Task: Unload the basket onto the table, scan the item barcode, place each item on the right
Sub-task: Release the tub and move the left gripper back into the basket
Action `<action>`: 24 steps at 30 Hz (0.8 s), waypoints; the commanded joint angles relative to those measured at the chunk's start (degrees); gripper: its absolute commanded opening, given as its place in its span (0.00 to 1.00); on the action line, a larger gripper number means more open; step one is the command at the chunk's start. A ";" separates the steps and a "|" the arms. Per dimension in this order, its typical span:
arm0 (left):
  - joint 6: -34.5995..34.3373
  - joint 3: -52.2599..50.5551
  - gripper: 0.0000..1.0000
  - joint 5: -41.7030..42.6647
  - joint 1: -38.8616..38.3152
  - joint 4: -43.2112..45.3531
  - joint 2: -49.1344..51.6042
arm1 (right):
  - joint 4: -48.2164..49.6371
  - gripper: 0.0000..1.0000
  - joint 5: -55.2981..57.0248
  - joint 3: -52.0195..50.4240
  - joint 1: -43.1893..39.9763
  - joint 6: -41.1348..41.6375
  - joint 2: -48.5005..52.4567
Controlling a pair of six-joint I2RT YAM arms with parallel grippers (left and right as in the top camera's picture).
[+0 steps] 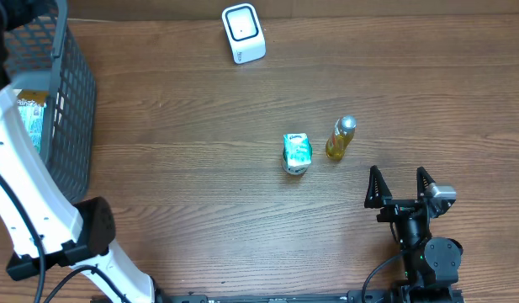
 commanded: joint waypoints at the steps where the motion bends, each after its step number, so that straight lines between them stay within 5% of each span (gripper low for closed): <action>1: 3.41 -4.44 1.00 -0.94 4.04 -0.22 0.22 | 0.33 1.00 -0.13 -0.57 -0.22 -0.24 -0.46; 14: 9.35 -28.11 0.99 -0.94 14.45 8.22 0.22 | 0.33 1.00 -0.13 -0.57 -0.22 -0.24 -0.46; 24: 21.57 -51.47 1.00 -0.66 18.62 21.86 0.22 | 0.33 1.00 -0.13 -0.57 -0.22 -0.24 -0.46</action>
